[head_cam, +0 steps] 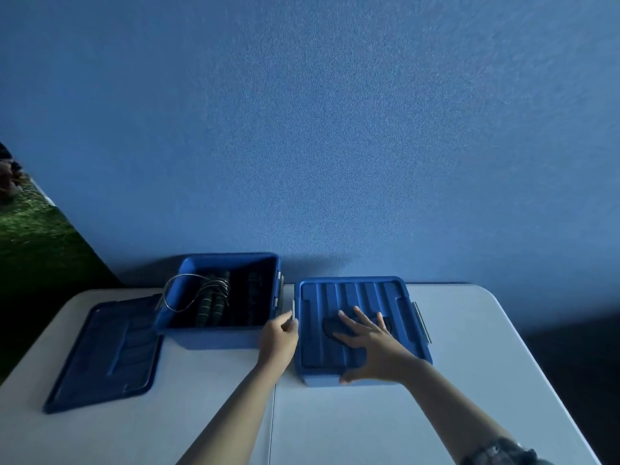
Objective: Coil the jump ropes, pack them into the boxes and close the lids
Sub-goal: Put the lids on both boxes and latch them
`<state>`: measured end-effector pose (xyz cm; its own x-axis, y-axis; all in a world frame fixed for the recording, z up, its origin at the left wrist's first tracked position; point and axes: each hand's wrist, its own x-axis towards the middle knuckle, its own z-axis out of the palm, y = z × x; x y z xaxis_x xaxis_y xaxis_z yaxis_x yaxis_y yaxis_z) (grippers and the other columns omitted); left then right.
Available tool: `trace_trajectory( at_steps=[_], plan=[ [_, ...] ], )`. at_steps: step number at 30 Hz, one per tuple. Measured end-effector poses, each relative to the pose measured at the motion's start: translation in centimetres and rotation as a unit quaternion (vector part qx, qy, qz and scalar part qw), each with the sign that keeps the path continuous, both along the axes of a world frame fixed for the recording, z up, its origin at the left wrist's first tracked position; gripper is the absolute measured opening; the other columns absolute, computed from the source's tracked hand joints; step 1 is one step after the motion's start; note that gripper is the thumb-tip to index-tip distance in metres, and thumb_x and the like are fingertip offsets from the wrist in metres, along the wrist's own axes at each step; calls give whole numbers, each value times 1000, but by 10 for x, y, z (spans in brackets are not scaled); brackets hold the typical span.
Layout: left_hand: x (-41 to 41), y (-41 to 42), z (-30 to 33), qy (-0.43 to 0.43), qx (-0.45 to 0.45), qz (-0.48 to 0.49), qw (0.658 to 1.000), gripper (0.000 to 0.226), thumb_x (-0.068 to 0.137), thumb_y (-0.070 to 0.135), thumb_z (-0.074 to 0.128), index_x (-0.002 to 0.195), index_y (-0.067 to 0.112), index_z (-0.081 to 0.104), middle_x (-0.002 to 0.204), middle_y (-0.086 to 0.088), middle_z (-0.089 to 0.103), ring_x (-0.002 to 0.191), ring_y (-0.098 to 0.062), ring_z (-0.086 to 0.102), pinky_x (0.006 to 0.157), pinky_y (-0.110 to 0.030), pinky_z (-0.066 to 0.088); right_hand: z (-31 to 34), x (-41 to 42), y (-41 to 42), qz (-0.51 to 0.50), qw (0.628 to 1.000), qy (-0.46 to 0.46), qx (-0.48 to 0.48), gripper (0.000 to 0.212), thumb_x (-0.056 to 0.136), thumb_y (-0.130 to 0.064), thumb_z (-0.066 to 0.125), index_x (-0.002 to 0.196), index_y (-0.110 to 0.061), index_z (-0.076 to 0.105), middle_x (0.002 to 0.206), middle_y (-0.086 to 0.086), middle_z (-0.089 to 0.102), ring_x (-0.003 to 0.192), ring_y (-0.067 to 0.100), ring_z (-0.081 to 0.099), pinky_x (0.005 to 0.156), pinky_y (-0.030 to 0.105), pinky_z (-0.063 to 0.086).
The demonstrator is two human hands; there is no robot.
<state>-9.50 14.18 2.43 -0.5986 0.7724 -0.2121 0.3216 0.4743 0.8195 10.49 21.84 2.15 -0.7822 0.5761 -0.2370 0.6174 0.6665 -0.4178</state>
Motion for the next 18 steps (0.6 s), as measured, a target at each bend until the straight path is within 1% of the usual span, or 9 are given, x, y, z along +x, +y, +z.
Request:
trace_trajectory(
  at_steps=[2, 3, 4, 6, 8, 11, 13, 15, 18],
  plan=[
    [4, -2, -1, -23, 11, 6, 1000, 38, 93, 17, 58, 131, 9, 57, 87, -3, 66, 76, -10, 53, 57, -8, 36, 0, -1, -1, -8, 1000, 5, 0, 97, 58, -77, 61, 142, -35, 36, 153, -23, -9, 139, 6, -26, 113, 51, -20],
    [5, -3, -3, -34, 14, 8, 999, 41, 91, 18, 62, 131, 10, 56, 82, 1, 62, 73, -7, 52, 57, -6, 37, -1, -1, -2, -13, 1000, 11, -2, 93, 61, -72, 65, 141, -35, 37, 152, -24, -8, 139, 6, -26, 113, 49, -21],
    [4, -3, -4, -45, 16, 14, 999, 43, 89, 18, 65, 131, 10, 57, 85, 3, 61, 76, -6, 54, 63, -7, 40, -2, -2, -2, -17, 1000, 17, -5, 91, 63, -69, 67, 141, -35, 37, 152, -24, -8, 139, 5, -25, 112, 48, -21],
    [0, 2, -5, -71, 15, 35, 997, 43, 84, 15, 71, 126, 10, 61, 98, 2, 66, 89, -11, 61, 79, -20, 47, -2, -2, -2, -22, 999, 25, -11, 89, 63, -66, 69, 141, -34, 38, 151, -26, -7, 139, 4, -25, 113, 48, -21],
    [-1, 7, -6, -67, 4, 45, 997, 37, 80, 11, 73, 117, 9, 66, 105, -1, 69, 97, -16, 63, 88, -29, 49, -3, -1, -2, -28, 999, 31, -19, 89, 63, -65, 71, 141, -34, 39, 150, -27, -5, 139, 3, -24, 113, 46, -21],
    [4, 11, -7, -24, 1, 56, 998, 29, 79, 9, 72, 108, 11, 69, 95, -1, 69, 92, -20, 64, 85, -30, 50, -4, 0, -2, -30, 998, 41, -23, 93, 59, -68, 70, 140, -34, 40, 152, -26, -3, 140, 3, -23, 113, 46, -20],
    [10, 12, -7, 3, 8, 56, 998, 26, 81, 5, 68, 107, 9, 68, 88, -1, 65, 85, -19, 61, 78, -24, 44, -4, -1, -1, -25, 998, 46, -20, 102, 51, -80, 60, 140, -34, 40, 153, -25, -2, 140, 2, -23, 114, 49, -18],
    [14, 11, -8, 25, 16, 54, 998, 26, 83, 2, 66, 108, 6, 68, 88, -6, 66, 83, -20, 59, 76, -23, 42, -5, -1, -1, -23, 999, 47, -17, 104, 49, -84, 53, 140, -35, 40, 153, -25, -2, 140, 2, -23, 114, 50, -17],
    [16, 10, -9, 42, 28, 56, 997, 23, 83, 4, 65, 106, 5, 70, 93, -10, 71, 90, -26, 64, 82, -29, 48, -6, -1, -1, -25, 999, 42, -15, 95, 58, -73, 66, 140, -34, 40, 153, -24, -3, 141, 4, -23, 113, 47, -20]
  ],
)
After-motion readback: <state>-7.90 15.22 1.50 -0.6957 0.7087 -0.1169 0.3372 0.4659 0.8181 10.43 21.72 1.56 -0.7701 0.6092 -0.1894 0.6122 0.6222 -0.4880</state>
